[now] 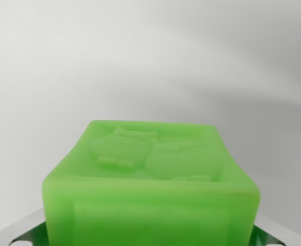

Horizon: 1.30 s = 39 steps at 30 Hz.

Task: Stack cube

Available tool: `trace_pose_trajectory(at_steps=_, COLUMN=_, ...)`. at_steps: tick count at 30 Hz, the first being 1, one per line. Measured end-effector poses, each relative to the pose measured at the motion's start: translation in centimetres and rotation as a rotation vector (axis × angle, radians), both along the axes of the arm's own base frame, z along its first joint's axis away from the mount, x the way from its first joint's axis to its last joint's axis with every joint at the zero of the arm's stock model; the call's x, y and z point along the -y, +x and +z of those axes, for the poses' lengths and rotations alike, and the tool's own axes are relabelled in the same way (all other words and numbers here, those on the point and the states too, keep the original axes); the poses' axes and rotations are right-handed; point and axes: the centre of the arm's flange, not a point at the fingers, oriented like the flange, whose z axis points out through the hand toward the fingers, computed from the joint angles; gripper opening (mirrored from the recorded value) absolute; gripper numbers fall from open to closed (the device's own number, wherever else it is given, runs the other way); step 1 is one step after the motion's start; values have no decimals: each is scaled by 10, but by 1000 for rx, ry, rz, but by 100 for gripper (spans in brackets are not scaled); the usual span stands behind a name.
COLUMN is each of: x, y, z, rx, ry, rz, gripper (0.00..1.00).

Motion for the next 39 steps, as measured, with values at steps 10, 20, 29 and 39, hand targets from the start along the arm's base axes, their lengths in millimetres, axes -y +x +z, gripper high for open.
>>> trace_pose_trajectory(at_steps=10, x=-7, y=-1, z=16, rx=-1, ry=1, rz=-6, gripper=0)
trace_pose_trajectory(at_steps=20, x=-26, y=-2, z=17, rx=-3, ry=2, rz=-23, gripper=0)
trace_pose_trajectory(at_steps=29, x=-43, y=-3, z=18, rx=-5, ry=2, rz=-41, gripper=0)
trace_pose_trajectory(at_steps=39, x=-62, y=-4, z=20, rx=-4, ry=2, rz=-60, gripper=0)
